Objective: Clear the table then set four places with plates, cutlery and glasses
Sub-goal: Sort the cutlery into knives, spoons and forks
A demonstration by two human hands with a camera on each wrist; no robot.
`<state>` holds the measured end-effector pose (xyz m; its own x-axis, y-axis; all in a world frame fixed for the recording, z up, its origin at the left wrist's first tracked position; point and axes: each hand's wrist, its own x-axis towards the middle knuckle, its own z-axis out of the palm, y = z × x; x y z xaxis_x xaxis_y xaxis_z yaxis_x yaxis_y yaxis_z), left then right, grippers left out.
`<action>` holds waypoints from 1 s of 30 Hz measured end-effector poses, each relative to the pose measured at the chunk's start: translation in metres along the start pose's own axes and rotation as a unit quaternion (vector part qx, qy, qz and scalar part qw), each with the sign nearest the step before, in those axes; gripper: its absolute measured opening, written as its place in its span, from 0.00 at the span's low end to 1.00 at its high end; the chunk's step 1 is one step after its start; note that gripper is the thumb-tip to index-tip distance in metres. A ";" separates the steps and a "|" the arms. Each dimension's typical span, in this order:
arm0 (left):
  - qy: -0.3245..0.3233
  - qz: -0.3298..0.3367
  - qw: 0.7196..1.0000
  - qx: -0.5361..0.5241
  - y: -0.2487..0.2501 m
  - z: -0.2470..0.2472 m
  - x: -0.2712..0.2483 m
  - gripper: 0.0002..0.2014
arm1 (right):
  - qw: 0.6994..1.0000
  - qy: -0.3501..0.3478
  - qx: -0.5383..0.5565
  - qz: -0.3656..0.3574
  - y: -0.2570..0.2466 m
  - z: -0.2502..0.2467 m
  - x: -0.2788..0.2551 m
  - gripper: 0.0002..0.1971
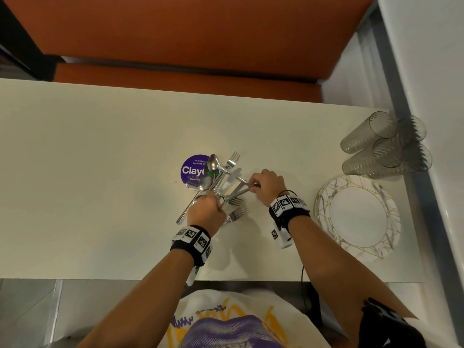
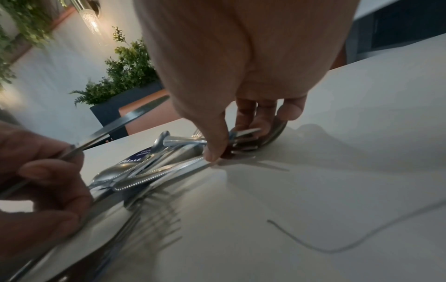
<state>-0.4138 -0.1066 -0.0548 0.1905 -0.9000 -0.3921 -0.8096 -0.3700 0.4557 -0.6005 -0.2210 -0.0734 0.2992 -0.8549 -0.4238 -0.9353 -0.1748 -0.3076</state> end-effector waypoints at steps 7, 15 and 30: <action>-0.007 0.003 1.000 -0.009 -0.011 -0.020 -0.004 0.05 | 0.999 0.001 0.026 0.022 0.013 -0.006 -0.003 0.01; 0.045 0.002 0.990 -0.132 -0.050 -0.068 -0.009 0.18 | 0.999 -0.005 -0.042 0.019 -0.006 -0.007 -0.003 0.03; -0.041 -0.026 0.936 -0.347 -0.094 -0.137 -0.002 0.21 | 0.989 0.012 0.098 -0.111 -0.128 -0.043 -0.016 0.09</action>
<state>-0.2620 -0.1022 0.0128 0.1529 -0.8663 -0.4755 -0.2386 -0.4993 0.8330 -0.4935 -0.2057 0.0092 0.4866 -0.8175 -0.3080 -0.7915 -0.2633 -0.5516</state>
